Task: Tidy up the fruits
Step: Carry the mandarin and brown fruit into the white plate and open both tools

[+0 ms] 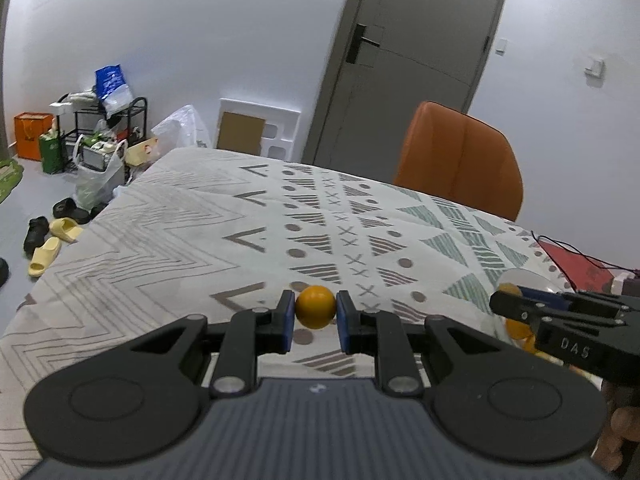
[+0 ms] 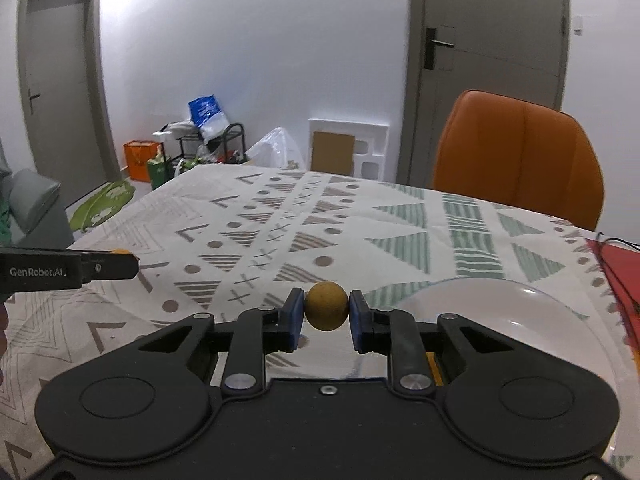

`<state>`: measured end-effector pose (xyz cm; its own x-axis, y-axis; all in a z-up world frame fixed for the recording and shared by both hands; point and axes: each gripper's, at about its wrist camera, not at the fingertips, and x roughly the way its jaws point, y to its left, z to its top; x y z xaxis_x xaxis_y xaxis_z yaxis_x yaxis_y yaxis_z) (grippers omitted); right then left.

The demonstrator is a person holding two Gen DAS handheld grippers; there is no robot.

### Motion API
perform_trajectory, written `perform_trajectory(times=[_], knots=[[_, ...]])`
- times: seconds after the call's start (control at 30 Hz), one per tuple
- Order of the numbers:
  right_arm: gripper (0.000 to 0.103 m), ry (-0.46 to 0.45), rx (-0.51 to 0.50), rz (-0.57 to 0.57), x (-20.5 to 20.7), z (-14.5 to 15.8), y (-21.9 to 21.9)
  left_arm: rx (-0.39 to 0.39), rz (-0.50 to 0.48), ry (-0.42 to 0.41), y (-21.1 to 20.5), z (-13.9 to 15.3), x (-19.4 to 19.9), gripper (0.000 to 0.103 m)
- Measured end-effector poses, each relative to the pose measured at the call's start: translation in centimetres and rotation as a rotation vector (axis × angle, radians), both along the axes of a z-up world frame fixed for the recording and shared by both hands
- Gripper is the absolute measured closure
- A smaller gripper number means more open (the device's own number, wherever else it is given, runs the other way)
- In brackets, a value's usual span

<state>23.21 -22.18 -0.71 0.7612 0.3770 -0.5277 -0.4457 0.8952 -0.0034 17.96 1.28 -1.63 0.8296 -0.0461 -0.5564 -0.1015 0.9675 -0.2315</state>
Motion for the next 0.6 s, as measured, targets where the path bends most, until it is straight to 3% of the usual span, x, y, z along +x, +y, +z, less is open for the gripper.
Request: perform_trajectory(times=[0.6], knots=[[0.081, -0.01, 0.053, -0.149, -0.5, 0.1, -8.7, 0.017, -0.13, -0.027, -6.9, 1.2, 1.3, 0.083]])
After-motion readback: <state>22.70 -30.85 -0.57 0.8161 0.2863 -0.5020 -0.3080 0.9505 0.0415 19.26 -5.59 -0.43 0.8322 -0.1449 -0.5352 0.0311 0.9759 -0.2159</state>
